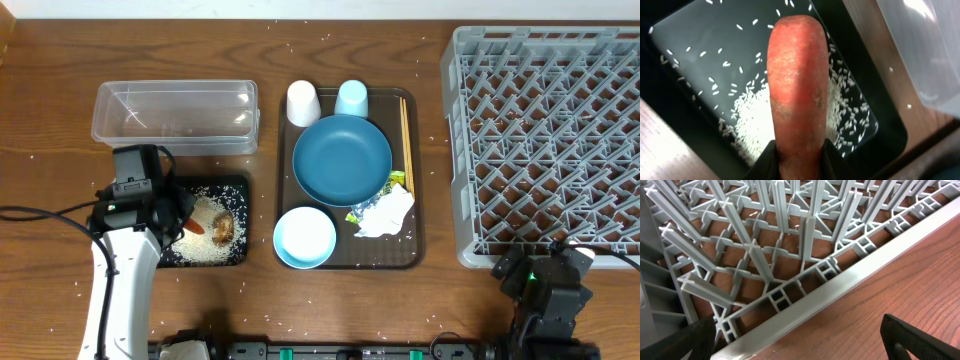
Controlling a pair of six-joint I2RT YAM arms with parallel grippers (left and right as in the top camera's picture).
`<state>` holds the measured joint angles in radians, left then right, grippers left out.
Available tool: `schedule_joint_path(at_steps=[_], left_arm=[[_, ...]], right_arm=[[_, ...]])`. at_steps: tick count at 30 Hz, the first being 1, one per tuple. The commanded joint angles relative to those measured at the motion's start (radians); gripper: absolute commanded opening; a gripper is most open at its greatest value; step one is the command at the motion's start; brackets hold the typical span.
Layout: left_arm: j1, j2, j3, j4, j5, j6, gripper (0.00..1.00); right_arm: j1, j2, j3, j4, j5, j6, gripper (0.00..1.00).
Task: Sort waste into correct bins and load items into the dishwasher rack
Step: 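Carry the carrot left over the black tray, then open the left gripper to drop the carrot onto the black tray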
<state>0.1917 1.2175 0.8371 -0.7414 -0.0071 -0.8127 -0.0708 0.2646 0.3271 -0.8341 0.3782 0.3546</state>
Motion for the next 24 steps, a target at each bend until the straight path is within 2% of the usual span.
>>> schedule_joint_path(at_steps=[1, 13, 21, 22, 23, 24], left_arm=[[0.008, 0.013, -0.025, 0.041, -0.008, -0.039, 0.19], [0.008, 0.152, -0.045, 0.202, -0.008, -0.038, 0.2], [0.008, 0.245, -0.045, 0.217, -0.015, -0.038, 0.2], [0.008, 0.25, -0.045, 0.216, -0.022, -0.038, 0.41], [0.008, 0.256, -0.045, 0.216, -0.029, -0.038, 0.46], [0.008, 0.26, -0.045, 0.216, -0.035, -0.036, 0.46]], right_arm=[[-0.006, -0.002, 0.011, 0.0, 0.01, -0.011, 0.99], [-0.006, -0.002, 0.011, 0.0, 0.01, -0.011, 0.99], [-0.006, -0.002, 0.011, 0.0, 0.01, -0.011, 0.99], [-0.006, -0.002, 0.011, 0.0, 0.01, -0.011, 0.99], [-0.006, -0.002, 0.011, 0.0, 0.01, -0.011, 0.99], [-0.006, -0.002, 0.011, 0.0, 0.01, -0.011, 0.99]])
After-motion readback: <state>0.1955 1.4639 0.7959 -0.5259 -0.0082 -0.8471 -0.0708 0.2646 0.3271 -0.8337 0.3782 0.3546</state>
